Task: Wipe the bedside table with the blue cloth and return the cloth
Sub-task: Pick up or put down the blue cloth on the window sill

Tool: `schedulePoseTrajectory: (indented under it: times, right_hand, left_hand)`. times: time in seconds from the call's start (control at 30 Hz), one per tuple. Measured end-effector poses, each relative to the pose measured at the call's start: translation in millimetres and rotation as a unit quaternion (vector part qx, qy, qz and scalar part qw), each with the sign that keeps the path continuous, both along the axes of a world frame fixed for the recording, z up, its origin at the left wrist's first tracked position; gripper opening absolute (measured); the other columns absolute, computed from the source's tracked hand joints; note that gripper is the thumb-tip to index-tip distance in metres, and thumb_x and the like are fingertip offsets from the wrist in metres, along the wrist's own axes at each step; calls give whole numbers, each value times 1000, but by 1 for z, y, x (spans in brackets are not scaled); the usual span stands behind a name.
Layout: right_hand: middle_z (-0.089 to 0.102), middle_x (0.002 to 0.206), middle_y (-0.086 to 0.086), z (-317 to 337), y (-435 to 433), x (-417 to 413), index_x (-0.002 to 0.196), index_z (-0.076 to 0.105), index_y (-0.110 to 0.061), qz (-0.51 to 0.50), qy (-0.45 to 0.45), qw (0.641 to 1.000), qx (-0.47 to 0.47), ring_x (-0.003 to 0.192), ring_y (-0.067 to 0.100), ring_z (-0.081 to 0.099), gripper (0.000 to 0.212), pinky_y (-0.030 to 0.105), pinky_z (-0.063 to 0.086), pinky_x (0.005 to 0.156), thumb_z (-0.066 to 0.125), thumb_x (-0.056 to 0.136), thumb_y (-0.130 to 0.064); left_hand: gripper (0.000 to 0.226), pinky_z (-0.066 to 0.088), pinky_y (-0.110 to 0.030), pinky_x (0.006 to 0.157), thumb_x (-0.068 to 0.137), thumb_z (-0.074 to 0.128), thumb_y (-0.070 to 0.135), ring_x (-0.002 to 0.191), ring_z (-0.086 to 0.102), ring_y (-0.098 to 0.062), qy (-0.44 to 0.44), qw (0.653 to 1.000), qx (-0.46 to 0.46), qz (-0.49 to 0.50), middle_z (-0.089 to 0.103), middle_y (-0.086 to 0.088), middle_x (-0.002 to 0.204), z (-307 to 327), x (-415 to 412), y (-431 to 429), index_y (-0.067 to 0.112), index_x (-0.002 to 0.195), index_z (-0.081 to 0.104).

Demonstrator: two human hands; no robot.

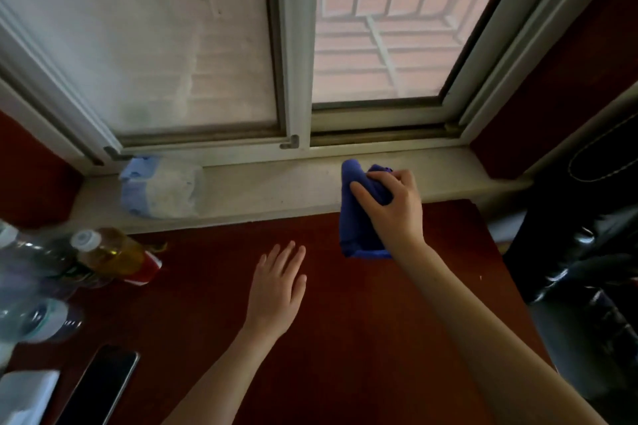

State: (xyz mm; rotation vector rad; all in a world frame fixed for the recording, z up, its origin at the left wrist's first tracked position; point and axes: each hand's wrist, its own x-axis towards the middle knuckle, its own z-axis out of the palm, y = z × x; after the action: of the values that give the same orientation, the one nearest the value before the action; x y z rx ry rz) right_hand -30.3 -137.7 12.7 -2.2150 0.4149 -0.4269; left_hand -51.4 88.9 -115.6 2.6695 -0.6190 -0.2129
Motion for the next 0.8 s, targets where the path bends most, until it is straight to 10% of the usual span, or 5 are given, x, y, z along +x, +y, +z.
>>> schedulePoseTrajectory:
  times: [0.47,0.8]
  right_hand:
    - [49,112,5,-62,10,97,114,61,-27,33,81,959,-270,100,22,48,45,34,47,72,54,87,-63]
    - [46,106,-2,-42,-13,98,126,59,-26,109,123,986,-16,95,14,49,30,25,41,75,42,104,-36]
  left_hand:
    - [55,27,-52,117,98,37,42,146,32,-26,4,999,51,-17,35,1,158,-75,20,-2,28,151,34]
    - [55,30,-53,115,98,35,43,145,34,-26,-2,998,57,-15,36,1,157,-71,20,-2,29,151,33]
